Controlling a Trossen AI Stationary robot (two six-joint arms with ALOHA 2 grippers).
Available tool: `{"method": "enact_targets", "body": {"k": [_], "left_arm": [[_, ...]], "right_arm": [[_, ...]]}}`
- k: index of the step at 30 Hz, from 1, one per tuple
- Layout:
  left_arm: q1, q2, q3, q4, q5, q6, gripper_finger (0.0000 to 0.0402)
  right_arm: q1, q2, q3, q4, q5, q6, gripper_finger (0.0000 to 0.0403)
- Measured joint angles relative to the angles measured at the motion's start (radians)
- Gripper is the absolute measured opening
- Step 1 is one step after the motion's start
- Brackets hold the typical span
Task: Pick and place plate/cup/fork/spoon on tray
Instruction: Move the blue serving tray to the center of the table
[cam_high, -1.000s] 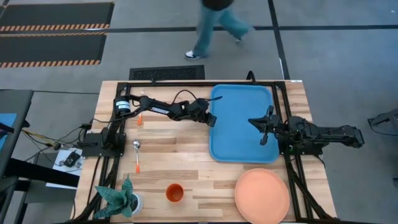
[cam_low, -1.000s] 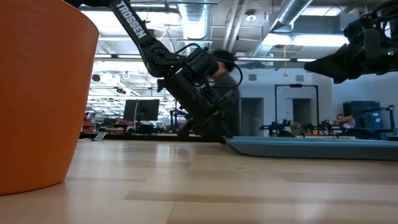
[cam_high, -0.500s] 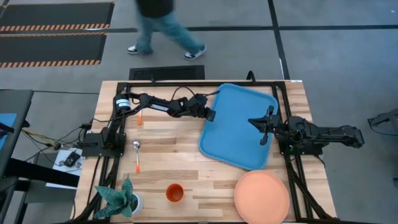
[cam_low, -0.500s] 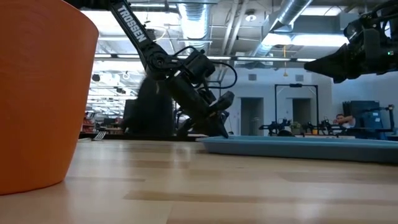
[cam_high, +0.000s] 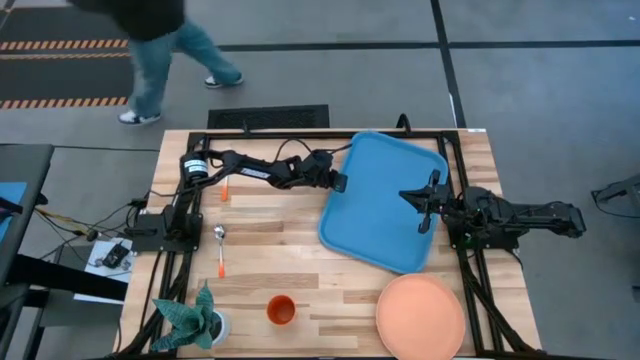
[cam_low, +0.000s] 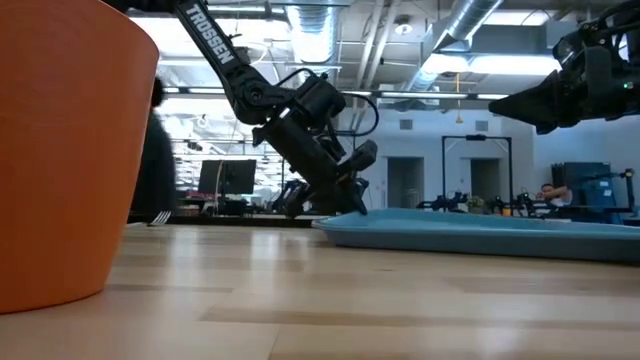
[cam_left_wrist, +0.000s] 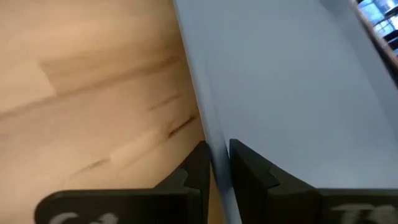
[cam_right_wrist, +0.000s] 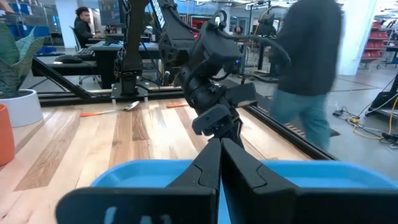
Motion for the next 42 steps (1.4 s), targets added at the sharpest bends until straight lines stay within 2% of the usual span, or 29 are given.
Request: {"method": "enact_targets", "body": {"k": [12, 19, 34, 42], "left_arm": [[0.048, -0.094, 0.0, 0.006, -0.043, 0.071, 0.0034], [0.105, -0.174, 0.001, -0.013, -0.047, 0.134, 0.0016], [0.162, -0.399, 0.002, -0.352, -0.069, 0.392, 0.0013], [0.179, -0.487, 0.003, -0.584, 0.023, 0.644, 0.0013]], "right_arm": [[0.0, 0.0, 0.0, 0.0, 0.0, 0.0, 0.0038], [0.0, 0.0, 0.0, 0.0, 0.0, 0.0, 0.0038], [0.0, 0.0, 0.0, 0.0, 0.0, 0.0, 0.0038], [0.0, 0.0, 0.0, 0.0, 0.0, 0.0, 0.0038]]}}
